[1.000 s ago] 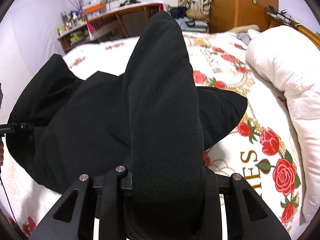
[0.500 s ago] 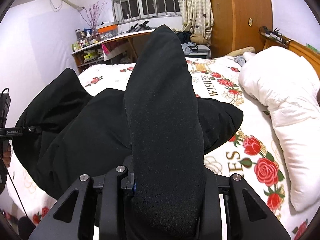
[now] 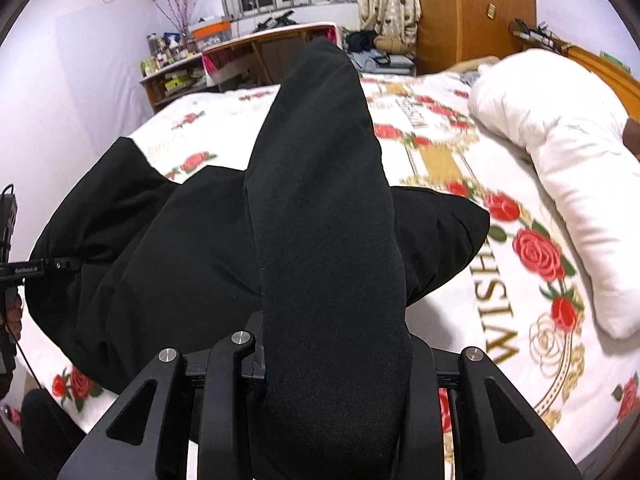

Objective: Fold large clothes

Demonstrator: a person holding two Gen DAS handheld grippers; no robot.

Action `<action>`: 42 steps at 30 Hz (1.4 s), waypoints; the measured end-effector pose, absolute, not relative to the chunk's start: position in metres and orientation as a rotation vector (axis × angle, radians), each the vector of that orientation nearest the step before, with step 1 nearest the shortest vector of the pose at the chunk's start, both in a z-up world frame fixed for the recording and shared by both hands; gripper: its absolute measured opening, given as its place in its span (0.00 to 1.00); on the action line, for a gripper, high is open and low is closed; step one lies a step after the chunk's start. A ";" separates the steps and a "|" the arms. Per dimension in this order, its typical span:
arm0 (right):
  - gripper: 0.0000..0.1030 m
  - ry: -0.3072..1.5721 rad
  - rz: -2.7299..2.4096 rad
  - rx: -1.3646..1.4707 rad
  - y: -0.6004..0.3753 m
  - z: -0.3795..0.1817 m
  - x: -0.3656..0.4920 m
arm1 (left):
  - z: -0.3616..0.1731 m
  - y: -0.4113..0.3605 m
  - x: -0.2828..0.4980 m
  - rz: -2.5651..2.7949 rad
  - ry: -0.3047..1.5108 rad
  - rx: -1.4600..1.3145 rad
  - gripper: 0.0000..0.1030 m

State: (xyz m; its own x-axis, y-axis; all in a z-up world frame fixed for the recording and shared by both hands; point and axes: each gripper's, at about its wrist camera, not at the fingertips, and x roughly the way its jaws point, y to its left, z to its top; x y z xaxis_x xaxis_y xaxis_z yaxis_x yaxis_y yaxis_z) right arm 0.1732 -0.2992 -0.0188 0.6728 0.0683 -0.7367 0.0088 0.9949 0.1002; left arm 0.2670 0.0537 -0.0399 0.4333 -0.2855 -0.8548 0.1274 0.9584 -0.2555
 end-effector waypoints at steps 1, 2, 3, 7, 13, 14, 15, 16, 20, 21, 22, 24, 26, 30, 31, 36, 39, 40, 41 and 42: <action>0.31 0.838 0.029 0.095 -0.300 -0.023 0.171 | -0.045 0.057 0.267 -0.253 1.098 -0.168 0.32; 0.31 0.845 0.026 0.091 -0.302 -0.028 0.170 | -0.049 0.058 0.267 -0.246 1.096 -0.159 0.33; 0.32 0.849 0.020 0.086 -0.303 -0.032 0.171 | -0.052 0.059 0.266 -0.237 1.096 -0.144 0.34; 0.33 0.868 0.004 0.073 -0.307 -0.046 0.168 | -0.069 0.063 0.269 -0.194 1.107 -0.098 0.39; 0.39 0.920 -0.016 0.094 -0.317 -0.066 0.169 | -0.094 0.072 0.269 -0.168 1.124 -0.080 0.58; 0.40 0.926 -0.018 0.087 -0.316 -0.069 0.168 | -0.096 0.075 0.269 -0.166 1.127 -0.087 0.60; 0.41 0.930 -0.020 0.078 -0.316 -0.070 0.168 | -0.097 0.078 0.269 -0.160 1.129 -0.099 0.65; 0.42 0.937 -0.022 0.071 -0.315 -0.071 0.168 | -0.098 0.079 0.268 -0.154 1.134 -0.105 0.67; 0.53 0.966 -0.037 0.107 -0.322 -0.072 0.167 | -0.095 0.088 0.263 -0.149 1.137 -0.141 0.74; 0.56 0.970 -0.043 0.103 -0.322 -0.071 0.166 | -0.094 0.091 0.260 -0.143 1.136 -0.155 0.78; 0.58 0.975 -0.048 0.091 -0.321 -0.070 0.166 | -0.092 0.094 0.258 -0.140 1.132 -0.164 0.85; 0.65 0.969 -0.071 0.061 -0.321 -0.065 0.161 | -0.082 0.101 0.251 -0.129 1.107 -0.184 0.92; 0.76 0.932 -0.097 0.059 -0.324 -0.054 0.155 | -0.068 0.107 0.243 -0.111 1.079 -0.188 0.93; 0.76 0.848 -0.133 0.062 -0.326 -0.021 0.142 | -0.037 0.105 0.226 -0.083 1.035 -0.141 0.97; 0.76 0.838 -0.136 0.054 -0.323 -0.012 0.138 | -0.031 0.101 0.222 -0.077 1.031 -0.120 0.97; 0.76 0.840 -0.098 0.013 -0.289 0.006 0.124 | -0.015 0.070 0.195 -0.075 1.026 -0.053 0.97; 0.76 0.844 -0.065 0.036 -0.271 0.005 0.111 | -0.014 0.053 0.177 -0.078 1.025 -0.051 0.97; 0.76 0.850 -0.063 0.048 -0.263 0.003 0.105 | -0.014 0.048 0.172 -0.080 1.026 -0.051 0.97; 0.76 0.856 -0.064 0.052 -0.258 0.001 0.102 | -0.013 0.043 0.165 -0.084 1.019 -0.046 0.97; 0.76 0.854 -0.059 0.058 -0.252 -0.001 0.096 | -0.013 0.038 0.159 -0.085 1.012 -0.043 0.97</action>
